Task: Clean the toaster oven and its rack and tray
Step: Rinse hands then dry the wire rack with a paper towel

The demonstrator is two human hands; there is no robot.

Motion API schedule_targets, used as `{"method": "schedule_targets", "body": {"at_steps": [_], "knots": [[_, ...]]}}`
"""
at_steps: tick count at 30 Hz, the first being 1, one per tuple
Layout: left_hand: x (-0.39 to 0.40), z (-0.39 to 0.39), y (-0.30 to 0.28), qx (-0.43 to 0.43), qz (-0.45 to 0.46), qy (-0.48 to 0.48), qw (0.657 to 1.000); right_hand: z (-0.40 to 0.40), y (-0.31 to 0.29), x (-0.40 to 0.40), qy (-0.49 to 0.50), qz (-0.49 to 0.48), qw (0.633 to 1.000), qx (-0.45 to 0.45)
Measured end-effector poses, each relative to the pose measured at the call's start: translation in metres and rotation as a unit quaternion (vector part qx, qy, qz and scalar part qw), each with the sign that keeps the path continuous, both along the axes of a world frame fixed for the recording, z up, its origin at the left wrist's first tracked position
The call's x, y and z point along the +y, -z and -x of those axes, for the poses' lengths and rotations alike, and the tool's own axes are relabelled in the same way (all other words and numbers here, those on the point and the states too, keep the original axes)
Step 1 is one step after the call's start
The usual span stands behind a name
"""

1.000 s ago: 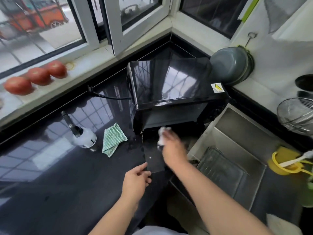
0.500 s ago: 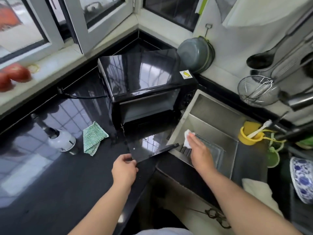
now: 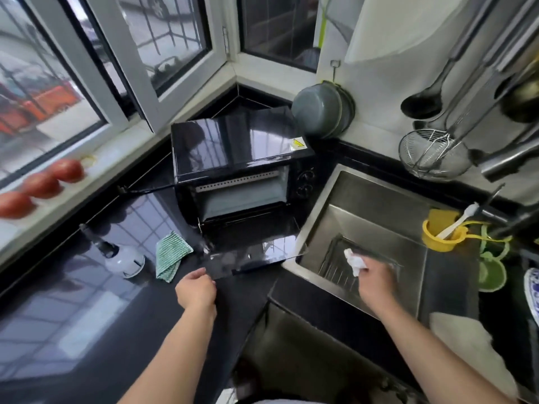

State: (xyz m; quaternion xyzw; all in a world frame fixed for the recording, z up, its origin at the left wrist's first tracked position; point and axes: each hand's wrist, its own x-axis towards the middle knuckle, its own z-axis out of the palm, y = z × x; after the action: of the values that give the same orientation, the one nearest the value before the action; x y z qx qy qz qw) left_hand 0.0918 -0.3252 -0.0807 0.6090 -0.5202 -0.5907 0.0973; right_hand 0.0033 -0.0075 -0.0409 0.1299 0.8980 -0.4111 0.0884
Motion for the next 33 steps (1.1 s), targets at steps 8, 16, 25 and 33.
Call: {"method": "schedule_targets", "body": {"at_steps": [8, 16, 25, 33], "knots": [[0.029, 0.005, -0.017, -0.15, 0.223, 0.115, 0.956, 0.002, -0.006, 0.093, -0.041, 0.105, 0.993, -0.033], [0.157, -0.007, -0.066, -0.056, 0.214, 0.276, 0.935, 0.042, -0.033, 0.135, -0.025, 0.194, 0.98, -0.044], [0.267, 0.124, 0.0, -0.06, 0.072, 0.579, 0.81, 0.079, 0.004, 0.192, 0.155, 0.216, 0.959, -0.097], [0.246, 0.227, 0.158, -0.278, 0.138, 0.735, 0.603, 0.059, 0.019, 0.2, 0.218, 0.161, 0.958, -0.096]]}}
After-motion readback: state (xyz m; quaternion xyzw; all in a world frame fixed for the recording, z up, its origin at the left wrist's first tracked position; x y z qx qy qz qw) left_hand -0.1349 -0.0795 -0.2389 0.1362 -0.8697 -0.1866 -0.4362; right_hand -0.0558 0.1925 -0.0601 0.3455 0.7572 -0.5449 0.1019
